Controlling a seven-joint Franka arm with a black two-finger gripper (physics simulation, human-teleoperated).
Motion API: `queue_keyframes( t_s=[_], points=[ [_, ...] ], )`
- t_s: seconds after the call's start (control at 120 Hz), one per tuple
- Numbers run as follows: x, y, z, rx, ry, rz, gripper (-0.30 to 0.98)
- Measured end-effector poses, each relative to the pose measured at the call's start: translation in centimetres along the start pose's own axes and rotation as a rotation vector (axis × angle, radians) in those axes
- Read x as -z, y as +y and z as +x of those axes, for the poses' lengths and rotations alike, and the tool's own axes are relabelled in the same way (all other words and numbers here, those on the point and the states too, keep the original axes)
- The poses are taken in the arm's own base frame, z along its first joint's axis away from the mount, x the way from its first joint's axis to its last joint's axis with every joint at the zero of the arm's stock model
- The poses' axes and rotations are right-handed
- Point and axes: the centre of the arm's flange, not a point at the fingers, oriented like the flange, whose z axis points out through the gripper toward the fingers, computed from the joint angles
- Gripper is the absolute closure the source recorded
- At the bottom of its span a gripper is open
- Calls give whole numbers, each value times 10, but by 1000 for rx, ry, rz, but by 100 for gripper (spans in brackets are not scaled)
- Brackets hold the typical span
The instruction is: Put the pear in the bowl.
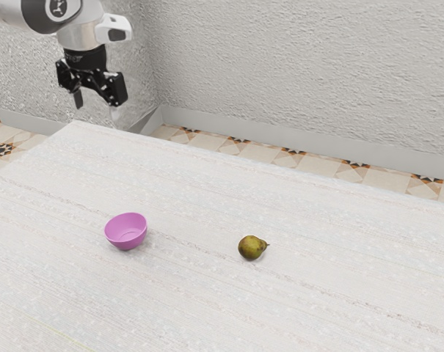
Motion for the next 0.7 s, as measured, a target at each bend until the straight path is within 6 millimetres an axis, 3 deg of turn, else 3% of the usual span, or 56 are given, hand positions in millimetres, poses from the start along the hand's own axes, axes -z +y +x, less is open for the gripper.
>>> queue_keyframes(
  t_s=[0.208, 0.342, 0.392, 0.458, 0.5, 0.633, 0.7],
  points=[
    [-11, -40, -1, 81, -20, 9, 0],
    [-59, -47, 19, 96, -106, 6, 0],
    [-77, -16, 30, 45, -135, 5, 0],
    [-105, 65, 34, -88, -175, 10, 0],
    [-120, 100, 30, -142, -194, 8, 0],
    [-180, 127, 39, -162, -245, -26, 0],
    [-200, 152, 43, -195, -251, -42, 0]
  ],
)
